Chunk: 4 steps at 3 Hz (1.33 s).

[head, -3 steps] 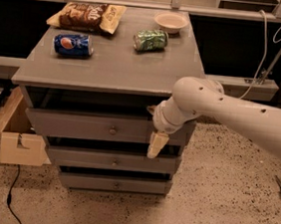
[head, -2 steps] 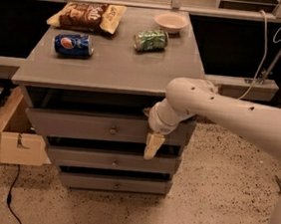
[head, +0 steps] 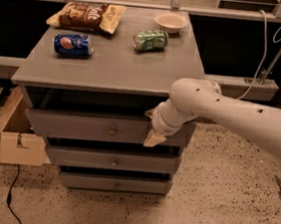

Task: Open top drawer

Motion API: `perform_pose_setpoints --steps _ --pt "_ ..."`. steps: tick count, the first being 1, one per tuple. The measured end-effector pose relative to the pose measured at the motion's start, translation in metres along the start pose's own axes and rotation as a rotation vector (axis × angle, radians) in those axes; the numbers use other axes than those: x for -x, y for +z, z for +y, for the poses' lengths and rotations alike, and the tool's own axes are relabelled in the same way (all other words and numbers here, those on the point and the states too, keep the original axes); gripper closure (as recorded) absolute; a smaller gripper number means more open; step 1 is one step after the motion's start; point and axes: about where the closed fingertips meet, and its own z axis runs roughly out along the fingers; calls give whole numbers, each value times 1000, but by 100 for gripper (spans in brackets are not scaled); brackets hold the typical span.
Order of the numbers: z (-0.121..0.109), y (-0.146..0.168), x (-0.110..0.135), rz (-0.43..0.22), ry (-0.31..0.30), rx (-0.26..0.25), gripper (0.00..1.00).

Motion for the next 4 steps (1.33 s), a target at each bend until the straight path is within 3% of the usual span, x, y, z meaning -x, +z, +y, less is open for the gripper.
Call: perform_pose_setpoints --steps 2,3,4 --pt "9 -16 -5 -3 16 -11 89" --pt "8 -18 -3 -3 16 -11 100" --pt "11 -19 -3 -7 18 -1 84"
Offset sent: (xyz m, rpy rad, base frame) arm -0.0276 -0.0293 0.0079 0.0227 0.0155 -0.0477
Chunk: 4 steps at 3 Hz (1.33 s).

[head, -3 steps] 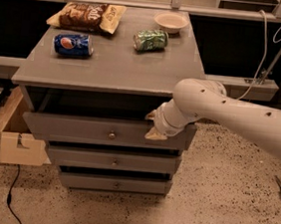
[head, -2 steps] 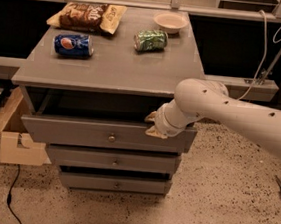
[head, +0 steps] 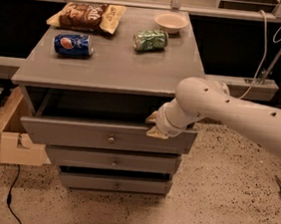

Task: Open top drawer

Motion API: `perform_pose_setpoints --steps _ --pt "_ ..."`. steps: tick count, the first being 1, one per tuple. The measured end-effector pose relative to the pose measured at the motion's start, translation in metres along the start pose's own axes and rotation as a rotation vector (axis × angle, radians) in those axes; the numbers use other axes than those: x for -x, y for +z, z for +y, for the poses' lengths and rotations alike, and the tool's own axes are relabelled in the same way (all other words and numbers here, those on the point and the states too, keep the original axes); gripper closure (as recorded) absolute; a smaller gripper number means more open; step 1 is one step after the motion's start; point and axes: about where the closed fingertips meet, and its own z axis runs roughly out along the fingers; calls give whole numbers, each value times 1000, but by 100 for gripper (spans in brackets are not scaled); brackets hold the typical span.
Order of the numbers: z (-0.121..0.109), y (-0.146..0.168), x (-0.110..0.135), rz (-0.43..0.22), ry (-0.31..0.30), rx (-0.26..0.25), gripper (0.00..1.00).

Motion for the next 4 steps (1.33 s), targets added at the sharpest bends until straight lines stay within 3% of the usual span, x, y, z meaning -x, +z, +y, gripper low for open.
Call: perform_pose_setpoints --steps 3,4 --pt "-1 -1 2 -3 -7 7 6" --pt "-1 4 5 6 -23 31 0"
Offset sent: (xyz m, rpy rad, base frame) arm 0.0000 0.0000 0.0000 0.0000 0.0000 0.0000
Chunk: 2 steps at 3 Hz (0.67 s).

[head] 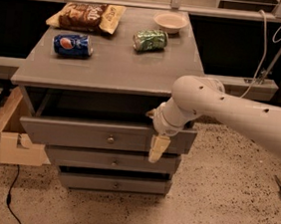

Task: Open top drawer

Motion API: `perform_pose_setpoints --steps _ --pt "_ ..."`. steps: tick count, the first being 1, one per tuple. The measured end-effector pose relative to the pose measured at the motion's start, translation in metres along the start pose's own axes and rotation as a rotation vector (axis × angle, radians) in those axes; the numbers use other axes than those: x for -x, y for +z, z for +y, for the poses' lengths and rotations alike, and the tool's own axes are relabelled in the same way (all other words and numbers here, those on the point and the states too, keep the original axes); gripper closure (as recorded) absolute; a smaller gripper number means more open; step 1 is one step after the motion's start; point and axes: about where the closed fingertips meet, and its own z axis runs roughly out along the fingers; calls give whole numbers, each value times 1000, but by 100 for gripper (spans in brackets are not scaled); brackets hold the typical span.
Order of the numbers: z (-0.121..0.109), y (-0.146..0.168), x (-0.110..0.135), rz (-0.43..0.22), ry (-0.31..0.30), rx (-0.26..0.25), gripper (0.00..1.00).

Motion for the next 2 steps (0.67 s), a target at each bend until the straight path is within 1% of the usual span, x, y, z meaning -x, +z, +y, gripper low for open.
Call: perform_pose_setpoints --steps 1,2 --pt "2 11 4 23 -26 53 0" --pt "7 22 5 61 -37 112 0"
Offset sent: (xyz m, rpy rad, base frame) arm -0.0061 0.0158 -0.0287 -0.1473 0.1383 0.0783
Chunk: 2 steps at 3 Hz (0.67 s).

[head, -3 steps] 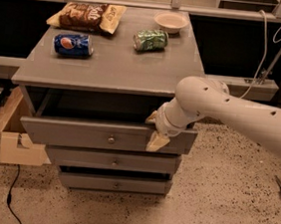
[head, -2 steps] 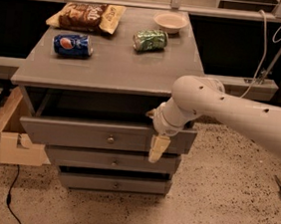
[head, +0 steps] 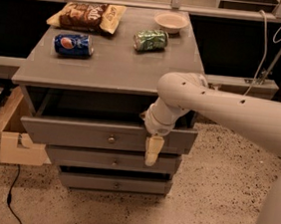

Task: Open top drawer

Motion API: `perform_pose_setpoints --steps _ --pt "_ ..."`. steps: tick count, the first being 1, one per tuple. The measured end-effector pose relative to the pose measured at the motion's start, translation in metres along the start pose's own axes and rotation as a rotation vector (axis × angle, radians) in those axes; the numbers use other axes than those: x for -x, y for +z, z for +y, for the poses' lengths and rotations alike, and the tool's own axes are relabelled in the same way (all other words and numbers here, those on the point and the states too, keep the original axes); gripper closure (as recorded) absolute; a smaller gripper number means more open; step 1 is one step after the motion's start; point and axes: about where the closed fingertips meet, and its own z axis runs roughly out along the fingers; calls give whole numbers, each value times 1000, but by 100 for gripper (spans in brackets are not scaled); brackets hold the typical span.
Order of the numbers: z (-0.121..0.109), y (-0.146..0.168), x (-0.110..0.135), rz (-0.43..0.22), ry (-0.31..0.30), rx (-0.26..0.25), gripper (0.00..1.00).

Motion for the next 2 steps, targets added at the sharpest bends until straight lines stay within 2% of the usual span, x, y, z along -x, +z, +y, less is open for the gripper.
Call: perform_pose_setpoints --steps 1,2 --pt "5 5 -4 71 11 67 16" --pt "15 2 -14 141 48 123 40"
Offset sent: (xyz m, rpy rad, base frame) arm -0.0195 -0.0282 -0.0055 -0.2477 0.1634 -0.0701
